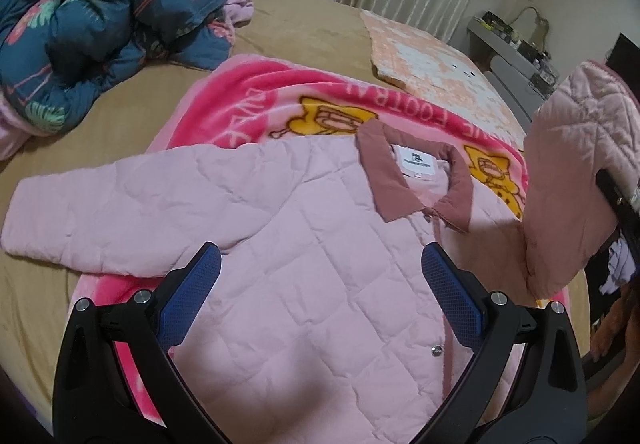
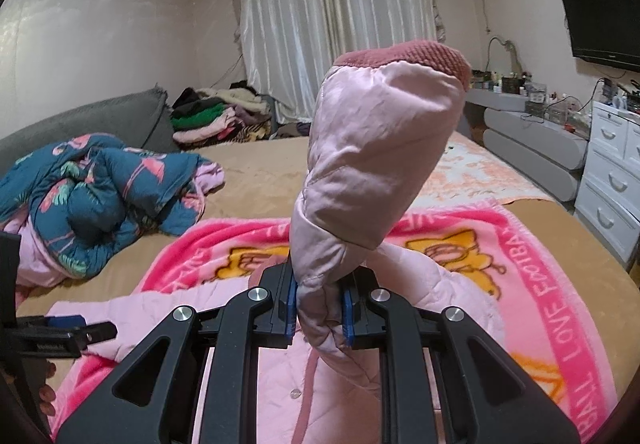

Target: Fold large clothes

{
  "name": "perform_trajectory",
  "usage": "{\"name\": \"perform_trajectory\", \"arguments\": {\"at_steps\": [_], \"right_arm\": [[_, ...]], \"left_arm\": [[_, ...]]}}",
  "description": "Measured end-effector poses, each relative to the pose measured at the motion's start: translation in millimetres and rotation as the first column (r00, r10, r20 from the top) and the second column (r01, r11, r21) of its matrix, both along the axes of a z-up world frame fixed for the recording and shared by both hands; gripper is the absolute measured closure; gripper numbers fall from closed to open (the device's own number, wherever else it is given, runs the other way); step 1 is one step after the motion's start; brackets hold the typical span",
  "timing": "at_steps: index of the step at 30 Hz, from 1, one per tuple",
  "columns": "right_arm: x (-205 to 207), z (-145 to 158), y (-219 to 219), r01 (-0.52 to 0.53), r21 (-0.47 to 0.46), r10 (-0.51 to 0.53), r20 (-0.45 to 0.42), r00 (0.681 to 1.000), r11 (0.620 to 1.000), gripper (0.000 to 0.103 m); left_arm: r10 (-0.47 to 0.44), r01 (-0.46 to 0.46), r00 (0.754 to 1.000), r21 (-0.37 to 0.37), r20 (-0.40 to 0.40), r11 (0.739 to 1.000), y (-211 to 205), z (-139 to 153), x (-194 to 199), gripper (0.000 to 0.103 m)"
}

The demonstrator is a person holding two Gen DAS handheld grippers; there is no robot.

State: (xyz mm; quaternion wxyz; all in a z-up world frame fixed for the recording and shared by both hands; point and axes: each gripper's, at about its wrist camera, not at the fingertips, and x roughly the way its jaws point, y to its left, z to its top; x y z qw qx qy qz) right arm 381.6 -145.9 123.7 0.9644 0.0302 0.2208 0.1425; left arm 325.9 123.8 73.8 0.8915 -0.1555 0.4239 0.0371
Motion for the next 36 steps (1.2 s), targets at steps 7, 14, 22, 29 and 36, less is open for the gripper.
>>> {"name": "perform_trajectory", "arguments": {"at_steps": [7,14,22,29,36], "right_arm": [[2,-30,25,-0.049,-0.014,0.048,-0.05,0.998,0.999,0.087],[6,-64,52,-0.107,-0.033,0.102,-0.124,0.987,0.994,0.086],[4,-107,88,-0.192,-0.071,0.171,-0.23,0.958,0.979,0.076],[-10,-133,112,-0.282,-0.083,0.247,-0.292,0.924,0.956,0.06],[-26,-141,116,-0.355,-0.039,0.323,-0.334,0.886,0.934,0.033]], "left_arm": [[0.007,-0.008,1.0,-0.081,-0.018,0.997,20,-15,1,0.009],[0.046,-0.053,0.998,-0.145,-0.049,0.988,37,-31,2,0.009],[0.052,-0.068,0.996,-0.226,-0.076,0.972,44,-44,5,0.009],[0.039,-0.063,0.994,-0.254,-0.098,0.965,41,-53,7,0.009],[0.035,-0.064,0.993,-0.266,-0.115,0.962,37,-59,8,0.009]]}}
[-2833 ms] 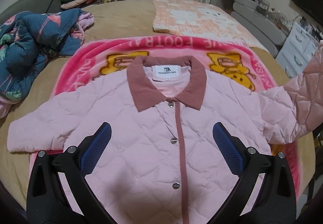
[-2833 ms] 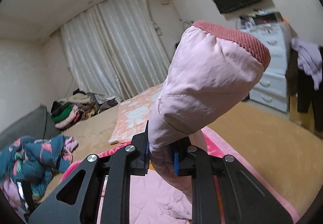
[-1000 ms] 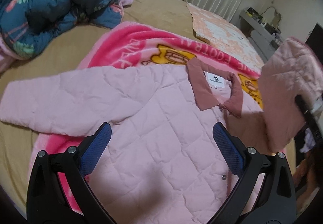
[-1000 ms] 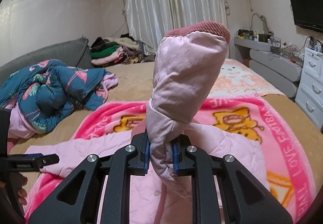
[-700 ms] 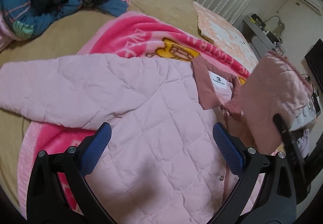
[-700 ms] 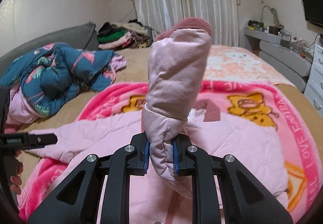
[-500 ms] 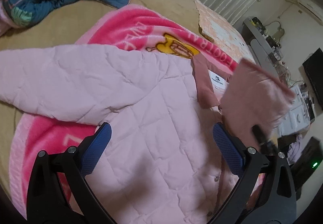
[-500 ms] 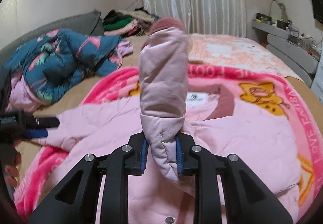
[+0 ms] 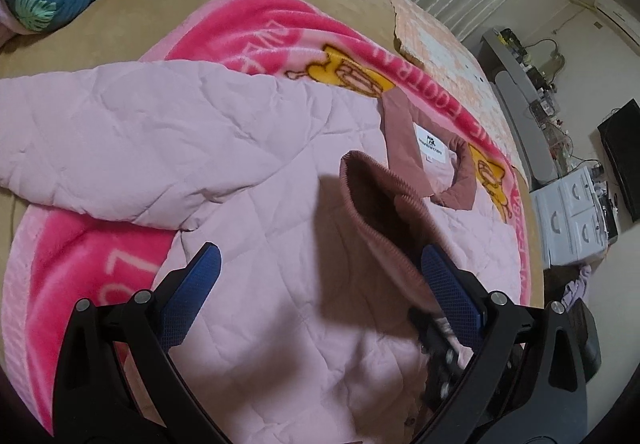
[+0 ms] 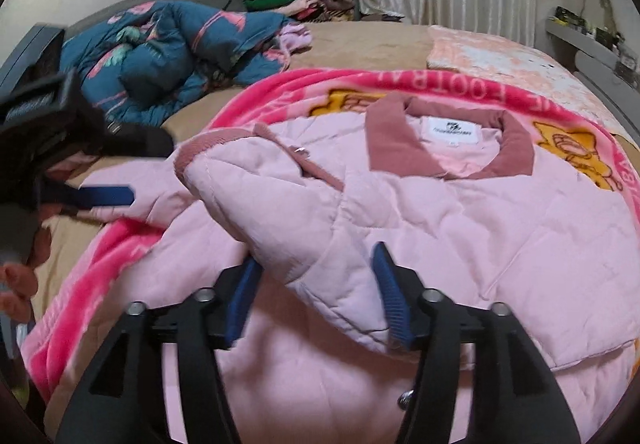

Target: Fold large clothes

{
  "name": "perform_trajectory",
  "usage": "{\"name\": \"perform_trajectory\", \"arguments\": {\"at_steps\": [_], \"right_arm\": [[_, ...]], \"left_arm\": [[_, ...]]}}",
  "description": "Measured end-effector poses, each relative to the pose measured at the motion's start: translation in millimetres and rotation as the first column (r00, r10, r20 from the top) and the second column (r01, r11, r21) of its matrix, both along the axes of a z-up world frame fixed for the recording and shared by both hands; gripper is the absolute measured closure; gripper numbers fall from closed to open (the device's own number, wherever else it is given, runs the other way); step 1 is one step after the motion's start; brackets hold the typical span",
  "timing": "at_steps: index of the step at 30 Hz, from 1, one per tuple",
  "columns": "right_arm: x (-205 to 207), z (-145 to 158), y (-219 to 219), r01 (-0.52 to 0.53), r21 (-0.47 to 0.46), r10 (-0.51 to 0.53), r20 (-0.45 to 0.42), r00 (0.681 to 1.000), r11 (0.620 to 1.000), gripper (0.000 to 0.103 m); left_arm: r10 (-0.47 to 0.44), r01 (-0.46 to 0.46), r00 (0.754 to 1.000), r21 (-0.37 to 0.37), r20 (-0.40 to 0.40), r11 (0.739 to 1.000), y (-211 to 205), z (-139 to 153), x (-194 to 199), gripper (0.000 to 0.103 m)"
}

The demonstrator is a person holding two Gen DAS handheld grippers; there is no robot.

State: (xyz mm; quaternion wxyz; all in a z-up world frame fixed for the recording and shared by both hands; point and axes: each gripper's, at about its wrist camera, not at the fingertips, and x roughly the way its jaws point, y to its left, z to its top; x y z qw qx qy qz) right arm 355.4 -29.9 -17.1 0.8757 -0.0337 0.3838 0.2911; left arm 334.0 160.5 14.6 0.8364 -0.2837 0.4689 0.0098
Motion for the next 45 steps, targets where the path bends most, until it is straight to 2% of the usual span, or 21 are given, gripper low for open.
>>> {"name": "perform_trajectory", "arguments": {"at_steps": [3,10,14,20,23,24,25,26,27,28,29,31,36,38,41,42,45], "right_arm": [[-11,6,-9,-0.027,0.059,0.027,-0.009,1.0,0.998,0.018],[-17,19,-49,0.024,0.036,-0.025,0.013,1.0,0.999,0.017],[-19,24,-87,0.089,0.025,-0.09,0.033,0.995,0.996,0.017],[-18,20,-138,0.197,0.03,-0.197,0.008,0.98,0.98,0.017],[-20,15,-157,0.245,0.021,-0.245,-0.007,0.969,0.969,0.017],[-20,14,-163,0.257,0.021,-0.257,-0.009,0.966,0.966,0.017],[-22,13,-171,0.275,0.022,-0.275,-0.009,0.961,0.961,0.017],[-22,13,-176,0.288,0.02,-0.288,-0.009,0.958,0.957,0.017],[-22,13,-184,0.307,0.017,-0.307,-0.01,0.952,0.952,0.017],[-23,12,-192,0.326,0.017,-0.326,-0.012,0.945,0.945,0.017],[-23,12,-197,0.34,0.018,-0.34,-0.015,0.94,0.94,0.017],[-23,12,-214,0.38,0.024,-0.38,-0.026,0.925,0.925,0.017],[-18,14,-244,0.458,0.051,-0.456,-0.046,0.889,0.888,0.017],[-15,15,-250,0.469,0.061,-0.467,-0.045,0.883,0.881,0.017],[-10,15,-250,0.47,0.055,-0.469,-0.036,0.883,0.881,0.017],[-7,14,-248,0.469,0.048,-0.468,-0.033,0.883,0.882,0.017],[1,9,-237,0.453,0.017,-0.453,-0.027,0.891,0.891,0.017]], "left_arm": [[-0.004,0.004,1.0,0.011,-0.011,1.0,-4,-3,0,0.009],[-0.038,0.04,0.998,0.037,-0.043,0.999,-21,-15,-3,0.009],[-0.056,0.058,0.997,0.021,-0.061,0.998,-30,-28,-4,0.009],[-0.099,0.097,0.992,-0.019,-0.075,0.995,-53,-49,2,0.009],[-0.12,0.12,0.989,-0.01,-0.082,0.993,-69,-59,8,0.009],[-0.125,0.126,0.989,0.0,-0.083,0.992,-74,-61,10,0.015],[-0.131,0.133,0.988,0.015,-0.08,0.991,-80,-62,11,0.033],[-0.126,0.131,0.989,0.054,-0.081,0.99,-85,-62,11,0.038],[-0.133,0.14,0.988,0.093,-0.075,0.986,-91,-60,12,0.046],[-0.135,0.141,0.989,0.125,-0.062,0.982,-94,-57,11,0.07],[-0.143,0.147,0.989,0.178,-0.036,0.973,-98,-50,10,0.078],[-0.161,0.154,0.987,0.231,0.012,0.961,-99,-34,11,0.089],[-0.162,0.116,0.977,0.294,0.139,0.949,-82,18,13,0.095],[-0.163,0.11,0.974,0.302,0.157,0.947,-74,29,16,0.095],[-0.17,0.119,0.977,0.329,0.131,0.937,-70,21,19,0.095],[-0.168,0.125,0.98,0.341,0.102,0.932,-69,9,20,0.095],[-0.153,0.135,0.988,0.318,0.033,0.939,-63,-21,21,0.096]]}}
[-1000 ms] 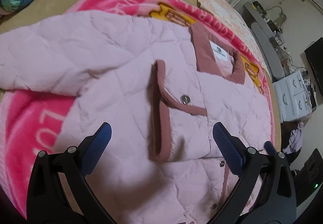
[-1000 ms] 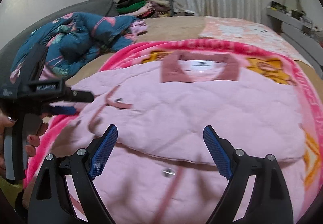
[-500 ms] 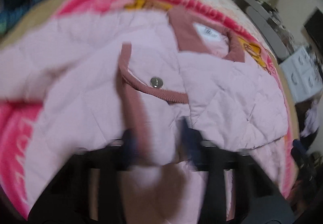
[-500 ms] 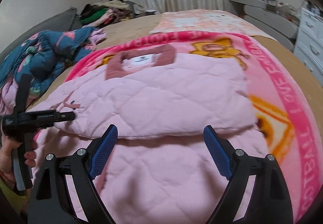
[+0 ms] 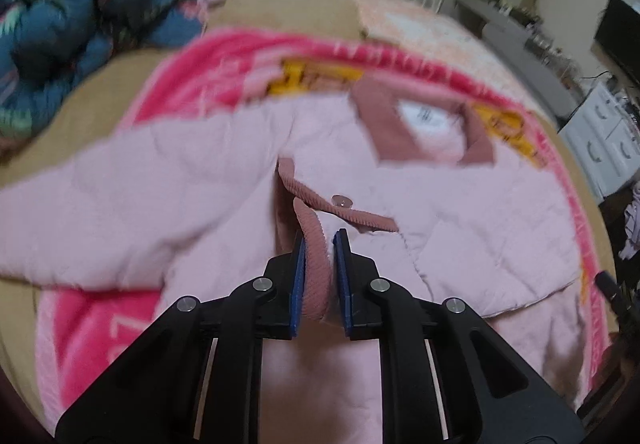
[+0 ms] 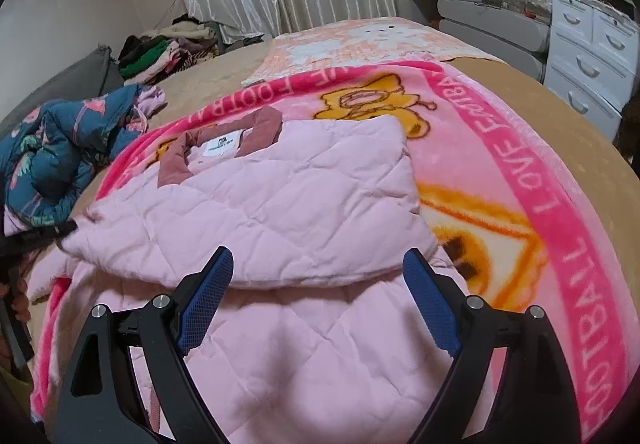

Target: Fold large clothes

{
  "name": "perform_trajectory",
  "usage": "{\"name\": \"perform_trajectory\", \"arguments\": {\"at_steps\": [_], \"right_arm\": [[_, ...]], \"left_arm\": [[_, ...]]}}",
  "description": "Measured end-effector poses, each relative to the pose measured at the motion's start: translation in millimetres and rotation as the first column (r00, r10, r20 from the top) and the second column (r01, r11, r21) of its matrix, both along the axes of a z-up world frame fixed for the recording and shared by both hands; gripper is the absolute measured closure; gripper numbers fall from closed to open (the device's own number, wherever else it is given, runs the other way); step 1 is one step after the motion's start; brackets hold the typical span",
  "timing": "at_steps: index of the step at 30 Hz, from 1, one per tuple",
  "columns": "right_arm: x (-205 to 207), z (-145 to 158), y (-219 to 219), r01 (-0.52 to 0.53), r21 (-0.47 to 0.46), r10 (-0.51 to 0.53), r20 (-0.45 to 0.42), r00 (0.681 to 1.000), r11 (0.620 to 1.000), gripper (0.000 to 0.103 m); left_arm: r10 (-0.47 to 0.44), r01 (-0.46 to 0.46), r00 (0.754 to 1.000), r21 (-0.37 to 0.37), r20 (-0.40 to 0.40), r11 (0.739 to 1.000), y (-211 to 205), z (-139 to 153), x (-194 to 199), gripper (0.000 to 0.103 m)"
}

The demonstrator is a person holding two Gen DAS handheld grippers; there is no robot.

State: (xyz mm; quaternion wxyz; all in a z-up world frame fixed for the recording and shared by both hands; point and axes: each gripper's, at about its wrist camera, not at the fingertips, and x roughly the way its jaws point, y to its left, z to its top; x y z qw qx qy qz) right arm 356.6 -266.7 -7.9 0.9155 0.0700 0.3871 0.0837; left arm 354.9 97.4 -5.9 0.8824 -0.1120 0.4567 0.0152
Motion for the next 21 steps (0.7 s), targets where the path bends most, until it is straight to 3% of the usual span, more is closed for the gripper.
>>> {"name": "perform_trajectory", "arguments": {"at_steps": [3,9,12,15,18,21], "right_arm": [[10,-4,14,-0.033,-0.025,0.033,-0.007,0.999,0.999,0.017],[35,-16,32,-0.045,-0.089,0.041,-0.048,0.998,0.995,0.011],[53,-40,28,0.002,-0.141,-0.022,-0.141,0.99,0.99,0.009],[59,-62,15,0.04,-0.085,-0.056,-0.184,0.981,0.996,0.005],[52,-56,15,0.051,-0.07,-0.062,-0.166,0.984,0.996,0.006],[33,-41,12,0.047,0.008,-0.046,-0.124,0.991,0.999,0.006]], "left_arm": [[0.0,0.0,0.999,-0.001,-0.046,1.0,2,-26,-2,0.096],[-0.01,0.01,0.999,-0.001,-0.053,1.0,2,-43,-8,0.092],[-0.011,0.011,0.999,-0.001,-0.048,1.0,3,-44,-10,0.088],[-0.008,0.007,0.999,-0.022,-0.05,1.0,7,-46,-11,0.081],[0.002,-0.004,0.999,-0.038,-0.049,0.999,11,-46,-12,0.075],[0.008,-0.011,0.999,-0.051,-0.05,0.999,13,-41,-16,0.06]]}}
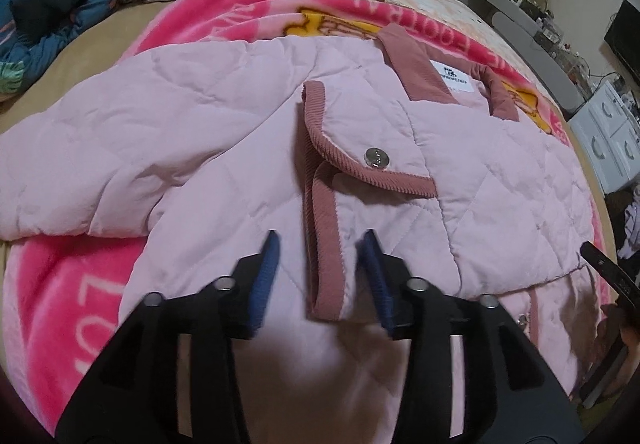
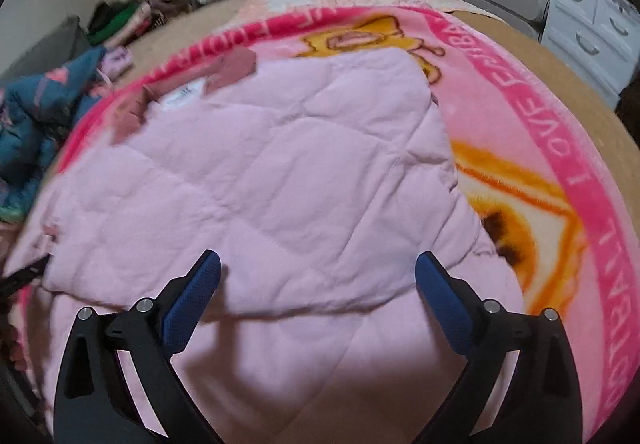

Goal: Fold large clothes
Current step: 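Move the left gripper toward the other pink sleeve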

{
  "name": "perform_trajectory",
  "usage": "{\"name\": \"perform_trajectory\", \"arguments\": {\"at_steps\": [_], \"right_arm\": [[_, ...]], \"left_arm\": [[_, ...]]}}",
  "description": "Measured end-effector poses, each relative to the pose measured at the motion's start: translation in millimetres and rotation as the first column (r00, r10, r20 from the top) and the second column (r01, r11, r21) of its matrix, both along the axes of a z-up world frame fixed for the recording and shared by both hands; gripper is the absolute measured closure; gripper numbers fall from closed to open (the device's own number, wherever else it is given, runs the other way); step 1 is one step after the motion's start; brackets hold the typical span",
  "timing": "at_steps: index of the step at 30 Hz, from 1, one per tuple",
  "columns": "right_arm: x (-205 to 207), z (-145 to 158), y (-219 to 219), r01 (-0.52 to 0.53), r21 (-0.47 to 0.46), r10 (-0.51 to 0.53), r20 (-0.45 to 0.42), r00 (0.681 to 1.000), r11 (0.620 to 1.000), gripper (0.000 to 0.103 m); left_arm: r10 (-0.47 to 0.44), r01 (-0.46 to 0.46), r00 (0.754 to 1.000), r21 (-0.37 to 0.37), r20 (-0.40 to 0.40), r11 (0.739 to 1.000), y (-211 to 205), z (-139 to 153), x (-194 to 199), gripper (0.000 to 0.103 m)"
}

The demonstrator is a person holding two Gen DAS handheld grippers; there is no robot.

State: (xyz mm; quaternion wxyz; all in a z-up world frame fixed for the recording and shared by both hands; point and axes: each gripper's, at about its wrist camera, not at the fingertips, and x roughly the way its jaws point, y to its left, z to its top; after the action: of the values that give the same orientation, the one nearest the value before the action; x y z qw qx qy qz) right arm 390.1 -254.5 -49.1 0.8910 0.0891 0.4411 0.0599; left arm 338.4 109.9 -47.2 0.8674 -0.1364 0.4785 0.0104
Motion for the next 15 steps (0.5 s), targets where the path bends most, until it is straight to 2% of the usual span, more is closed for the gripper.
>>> {"name": "perform_trajectory", "arguments": {"at_steps": [1,2,4,6,11,15], "right_arm": [[-6,4,0,-0.003,0.011,0.003,0.016,1.0,1.0,0.006],[-12,8,2,-0.007,0.013,0.006,0.027,1.0,1.0,0.006],[-26,17,4,-0.017,0.01,0.016,0.055,0.998,1.0,0.005],[-40,26,6,-0.024,0.011,0.023,0.08,0.997,1.0,0.004],[-75,38,17,-0.048,-0.007,0.049,0.121,0.992,0.999,0.004],[-89,45,27,-0.061,0.012,0.059,0.137,0.989,0.998,0.004]], "left_arm": [[-0.002,0.002,1.0,-0.002,0.008,1.0,0,3,-3,0.049],[-0.007,0.007,1.0,0.003,0.019,1.0,-1,7,-7,0.043],[-0.013,0.013,0.999,0.013,0.034,1.0,-1,11,-15,0.02],[-0.005,0.004,0.999,0.022,0.041,1.0,0,13,-27,0.01],[0.003,-0.008,0.998,0.08,0.059,0.997,3,18,-52,0.009],[0.035,-0.037,0.999,0.051,0.03,0.998,13,16,-61,0.009]]}}
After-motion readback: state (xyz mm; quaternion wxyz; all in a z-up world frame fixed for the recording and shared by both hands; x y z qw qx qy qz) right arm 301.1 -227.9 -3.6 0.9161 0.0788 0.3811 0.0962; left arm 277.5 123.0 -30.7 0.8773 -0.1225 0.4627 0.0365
